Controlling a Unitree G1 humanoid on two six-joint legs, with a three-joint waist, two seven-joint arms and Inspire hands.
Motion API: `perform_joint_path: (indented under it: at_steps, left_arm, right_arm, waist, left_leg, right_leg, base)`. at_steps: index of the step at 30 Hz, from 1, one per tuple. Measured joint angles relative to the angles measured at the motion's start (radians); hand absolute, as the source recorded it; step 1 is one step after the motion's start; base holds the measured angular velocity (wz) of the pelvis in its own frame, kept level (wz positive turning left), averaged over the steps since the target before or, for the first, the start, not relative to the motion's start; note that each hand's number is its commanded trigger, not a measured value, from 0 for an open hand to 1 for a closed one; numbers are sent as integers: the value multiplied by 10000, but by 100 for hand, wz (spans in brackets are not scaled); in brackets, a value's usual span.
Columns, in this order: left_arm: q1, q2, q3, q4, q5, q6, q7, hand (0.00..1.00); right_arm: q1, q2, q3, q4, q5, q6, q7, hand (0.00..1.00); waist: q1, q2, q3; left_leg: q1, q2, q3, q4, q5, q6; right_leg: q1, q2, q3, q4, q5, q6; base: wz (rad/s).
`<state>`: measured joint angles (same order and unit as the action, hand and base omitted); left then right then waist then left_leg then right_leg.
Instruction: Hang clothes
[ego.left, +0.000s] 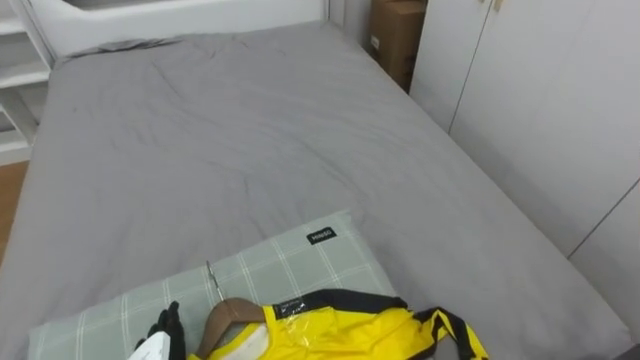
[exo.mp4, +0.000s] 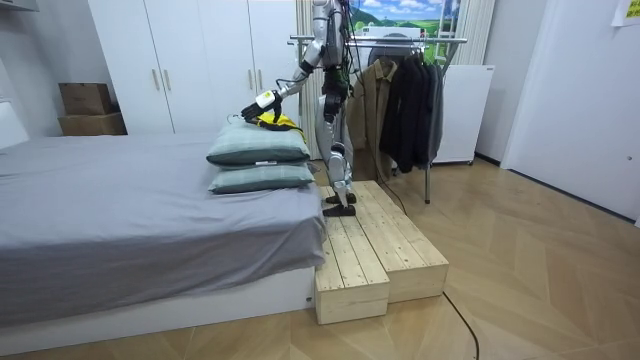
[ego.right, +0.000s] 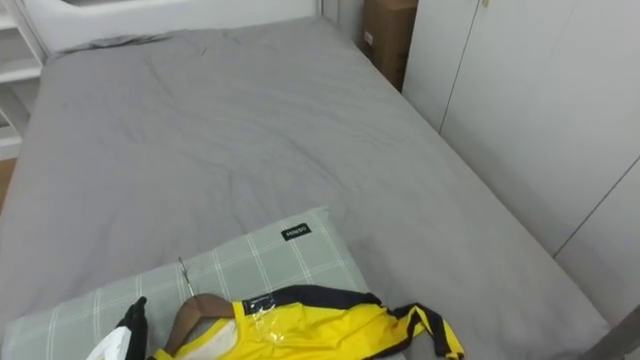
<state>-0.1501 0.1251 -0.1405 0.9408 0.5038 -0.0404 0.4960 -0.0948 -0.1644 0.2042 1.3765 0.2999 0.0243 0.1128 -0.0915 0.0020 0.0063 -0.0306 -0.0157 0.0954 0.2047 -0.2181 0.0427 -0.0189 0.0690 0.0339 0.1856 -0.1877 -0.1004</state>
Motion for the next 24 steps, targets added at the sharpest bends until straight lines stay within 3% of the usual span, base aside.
perform_joint_path:
  at_steps: [7, 10, 24]
  left_arm:
    - [-201, -50, -258, 62, -596, -32, 22, 0]
    - [-221, -232, -425, 235, -927, -32, 22, 0]
    - [-464, -349, -805, 337, -1413, -43, 36, 0]
  right_arm:
    - [-235, 44, 591, -53, 9, -13, 11, 0]
    - [-327, 62, 809, -68, 7, -9, 5, 0]
    - [-518, 148, 885, -167, 151, 4, -6, 0]
  waist:
    - [5, 5, 22]
    - [5, -12, 34]
    - [54, -108, 82]
  left_leg:
    - [-283, 8, -19, -21, 12, -1]
    - [-372, 15, -22, -56, 18, -3]
    - [-518, 19, -166, -185, 18, -4]
  right_leg:
    - [-276, -5, -101, 0, 6, -8]
    - [-384, -1, -108, 4, 8, -10]
    - [-508, -6, -392, 1, 8, -10]
  base:
    - [1]
    - [0]
    - [3]
